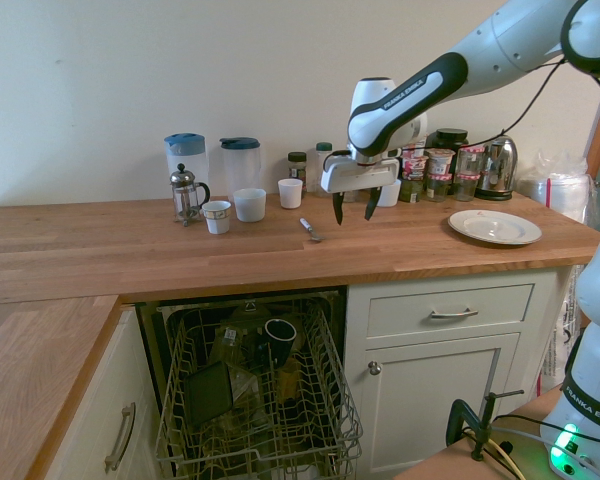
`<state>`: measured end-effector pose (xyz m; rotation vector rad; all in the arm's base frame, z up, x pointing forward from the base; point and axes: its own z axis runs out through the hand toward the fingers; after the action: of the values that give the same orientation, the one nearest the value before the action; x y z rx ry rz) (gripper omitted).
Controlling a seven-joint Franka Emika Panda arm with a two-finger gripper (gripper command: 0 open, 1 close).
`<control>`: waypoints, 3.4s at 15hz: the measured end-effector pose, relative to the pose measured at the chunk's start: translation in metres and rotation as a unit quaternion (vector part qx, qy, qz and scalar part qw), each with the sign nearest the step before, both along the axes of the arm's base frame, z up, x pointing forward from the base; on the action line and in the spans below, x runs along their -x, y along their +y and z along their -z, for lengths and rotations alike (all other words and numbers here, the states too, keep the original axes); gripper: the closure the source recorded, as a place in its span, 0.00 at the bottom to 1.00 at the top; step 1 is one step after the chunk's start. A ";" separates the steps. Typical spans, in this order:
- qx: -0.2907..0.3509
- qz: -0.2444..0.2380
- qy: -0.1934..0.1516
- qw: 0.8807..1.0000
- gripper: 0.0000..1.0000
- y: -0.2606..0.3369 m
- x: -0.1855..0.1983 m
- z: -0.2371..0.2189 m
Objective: Put the spoon in the dishwasher
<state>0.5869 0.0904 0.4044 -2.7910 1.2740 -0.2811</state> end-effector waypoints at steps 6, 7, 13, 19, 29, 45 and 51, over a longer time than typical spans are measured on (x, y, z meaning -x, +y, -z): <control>0.009 0.012 -0.002 1.000 0.00 0.033 -0.074 0.035; 0.011 0.014 -0.002 1.000 0.00 0.034 -0.084 0.041; 0.014 0.014 0.009 1.000 0.00 0.047 -0.109 0.065; 0.006 0.021 0.014 1.000 1.00 0.047 -0.111 0.066; -0.016 0.042 0.022 0.999 1.00 0.041 -0.111 0.067; -0.046 0.102 -0.006 0.994 1.00 0.031 -0.107 0.017; -0.042 0.111 -0.007 0.993 1.00 0.076 -0.039 -0.020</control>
<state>0.6255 0.1662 0.4248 -2.5749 1.5575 -0.2500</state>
